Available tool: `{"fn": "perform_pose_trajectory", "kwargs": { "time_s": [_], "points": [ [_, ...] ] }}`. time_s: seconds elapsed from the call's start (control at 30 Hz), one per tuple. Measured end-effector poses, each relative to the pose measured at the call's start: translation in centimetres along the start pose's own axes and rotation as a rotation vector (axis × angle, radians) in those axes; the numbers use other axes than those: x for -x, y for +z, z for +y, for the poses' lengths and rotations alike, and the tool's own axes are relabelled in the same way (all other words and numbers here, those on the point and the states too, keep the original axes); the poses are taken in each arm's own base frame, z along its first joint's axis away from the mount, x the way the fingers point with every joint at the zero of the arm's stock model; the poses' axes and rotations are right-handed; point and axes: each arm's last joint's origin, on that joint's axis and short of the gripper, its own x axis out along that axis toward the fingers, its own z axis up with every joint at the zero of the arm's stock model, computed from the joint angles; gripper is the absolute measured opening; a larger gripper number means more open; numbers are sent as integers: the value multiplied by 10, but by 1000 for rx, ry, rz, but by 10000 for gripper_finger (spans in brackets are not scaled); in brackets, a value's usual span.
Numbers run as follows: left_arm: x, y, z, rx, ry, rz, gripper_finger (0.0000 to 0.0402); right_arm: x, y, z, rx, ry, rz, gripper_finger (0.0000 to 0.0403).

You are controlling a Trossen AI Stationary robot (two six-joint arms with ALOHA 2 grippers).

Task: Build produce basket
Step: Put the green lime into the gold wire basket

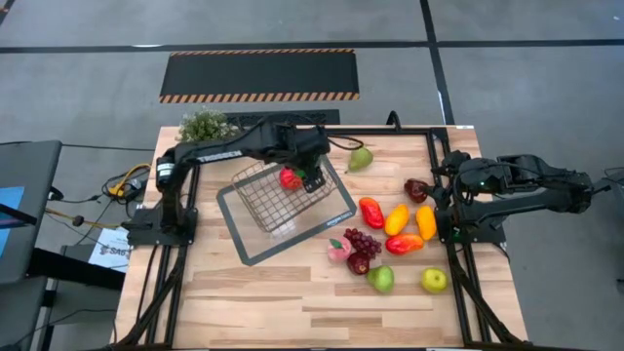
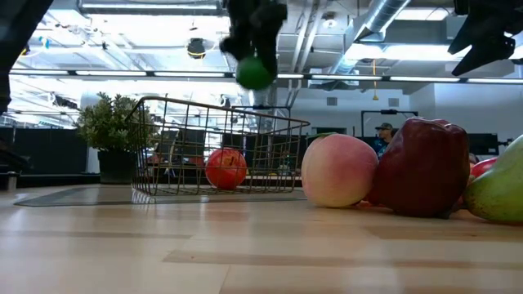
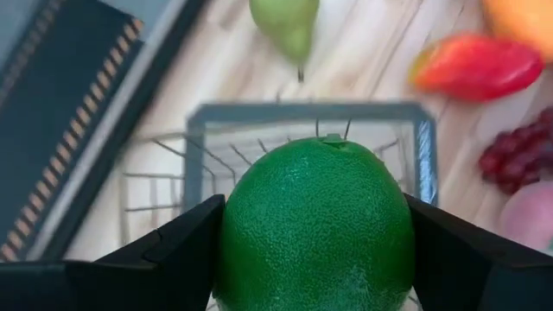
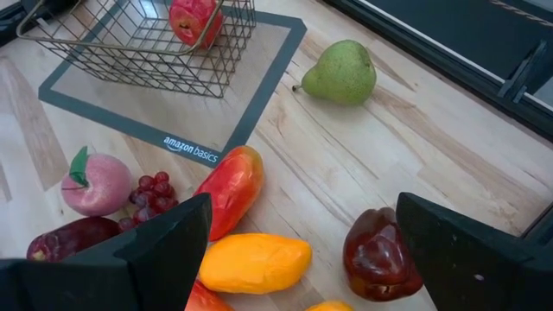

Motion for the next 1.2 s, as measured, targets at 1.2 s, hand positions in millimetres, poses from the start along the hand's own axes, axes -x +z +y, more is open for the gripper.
{"fn": "perform_pose_trajectory", "kwargs": {
  "time_s": [1.2],
  "points": [
    [-105, -41, -2, 95, -119, 18, 375, 0, 0, 0, -38, 0, -1, 385]
  ]
}}
